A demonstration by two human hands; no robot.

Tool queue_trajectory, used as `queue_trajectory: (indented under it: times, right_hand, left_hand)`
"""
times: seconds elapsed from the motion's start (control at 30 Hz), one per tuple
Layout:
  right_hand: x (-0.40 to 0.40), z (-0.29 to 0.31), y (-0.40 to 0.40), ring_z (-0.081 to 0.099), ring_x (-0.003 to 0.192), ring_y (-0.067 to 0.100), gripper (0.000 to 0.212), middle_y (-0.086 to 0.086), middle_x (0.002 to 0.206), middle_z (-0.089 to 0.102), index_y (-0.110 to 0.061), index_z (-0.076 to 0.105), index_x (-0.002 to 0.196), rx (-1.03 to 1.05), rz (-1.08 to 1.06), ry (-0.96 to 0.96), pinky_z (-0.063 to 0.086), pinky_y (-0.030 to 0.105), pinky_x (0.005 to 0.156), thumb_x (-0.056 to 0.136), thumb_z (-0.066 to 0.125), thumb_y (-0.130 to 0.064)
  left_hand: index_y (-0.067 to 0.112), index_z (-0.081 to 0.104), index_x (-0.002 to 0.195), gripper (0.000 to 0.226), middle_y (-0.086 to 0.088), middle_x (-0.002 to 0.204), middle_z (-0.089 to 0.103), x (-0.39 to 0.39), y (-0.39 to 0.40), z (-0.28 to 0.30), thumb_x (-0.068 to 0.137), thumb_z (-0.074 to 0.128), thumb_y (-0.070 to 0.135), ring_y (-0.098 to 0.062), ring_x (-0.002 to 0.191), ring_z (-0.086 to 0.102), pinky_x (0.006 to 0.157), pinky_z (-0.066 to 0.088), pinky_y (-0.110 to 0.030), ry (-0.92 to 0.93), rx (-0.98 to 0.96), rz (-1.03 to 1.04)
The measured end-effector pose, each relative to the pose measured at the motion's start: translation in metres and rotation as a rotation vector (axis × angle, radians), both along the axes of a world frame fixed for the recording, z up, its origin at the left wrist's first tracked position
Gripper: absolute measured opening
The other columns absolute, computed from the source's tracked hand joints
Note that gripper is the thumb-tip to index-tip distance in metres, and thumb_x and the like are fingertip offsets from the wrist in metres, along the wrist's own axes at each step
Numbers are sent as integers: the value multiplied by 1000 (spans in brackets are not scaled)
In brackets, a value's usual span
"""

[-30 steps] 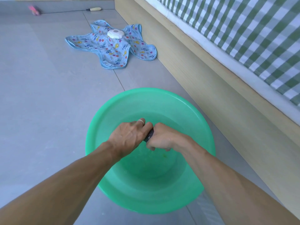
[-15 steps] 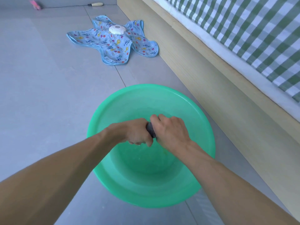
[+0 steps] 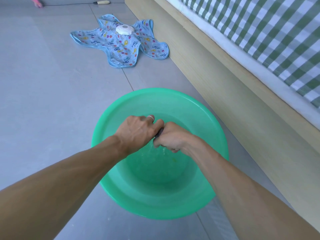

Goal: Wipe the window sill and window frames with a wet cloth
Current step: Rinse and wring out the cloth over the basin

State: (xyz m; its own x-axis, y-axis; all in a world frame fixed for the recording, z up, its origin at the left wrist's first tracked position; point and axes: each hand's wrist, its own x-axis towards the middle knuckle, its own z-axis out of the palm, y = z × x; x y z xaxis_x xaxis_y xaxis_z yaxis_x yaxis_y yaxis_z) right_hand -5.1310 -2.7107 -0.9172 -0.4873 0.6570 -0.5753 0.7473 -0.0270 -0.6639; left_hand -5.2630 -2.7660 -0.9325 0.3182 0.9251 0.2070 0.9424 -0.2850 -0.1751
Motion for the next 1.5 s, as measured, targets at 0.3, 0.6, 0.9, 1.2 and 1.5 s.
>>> queue_trajectory:
  times: [0.3, 0.6, 0.9, 1.2, 1.5]
  right_hand:
    - [25, -27, -24, 39, 135, 34, 96, 15, 158, 15, -22, 19, 155, 879, 308, 141, 44, 41, 105, 75, 69, 1]
    - [6, -13, -6, 52, 35, 28, 34, 7, 55, 54, -10, 59, 72, 1359, 351, -186, 26, 24, 38, 49, 84, -5]
    - [-15, -5, -19, 64, 103, 35, 24, 13, 110, 68, -13, 64, 107, 854, 369, -372, 42, 34, 71, 83, 60, -13]
    - [-18, -6, -11, 53, 71, 32, 15, 2, 65, 49, -14, 46, 68, 467, 274, -294, 40, 29, 58, 77, 56, -9]
    - [-20, 0, -13, 50, 58, 23, 19, 4, 67, 51, -14, 45, 66, 391, 282, -269, 31, 24, 47, 80, 55, -9]
  left_hand:
    - [12, 53, 72, 20, -6, 58, 44, -4, 14, 14, 85, 68, 12, -16, 42, 33, 46, 23, -23, -1165, -1060, 515]
    - [11, 51, 64, 23, 1, 54, 47, 18, 11, 23, 75, 71, 13, -20, 53, 45, 46, 33, -24, -765, -755, 445]
    - [23, 58, 88, 11, -7, 95, 65, 13, -3, 18, 88, 48, 29, -32, 92, 65, 65, 38, -30, 0, -380, 380]
    - [22, 58, 97, 16, -4, 96, 68, 7, -1, 18, 93, 43, 24, -31, 87, 66, 61, 33, -30, 199, -340, 249]
    - [22, 59, 102, 19, -3, 95, 67, 6, -4, 20, 95, 42, 25, -31, 86, 65, 61, 32, -30, 209, -357, 264]
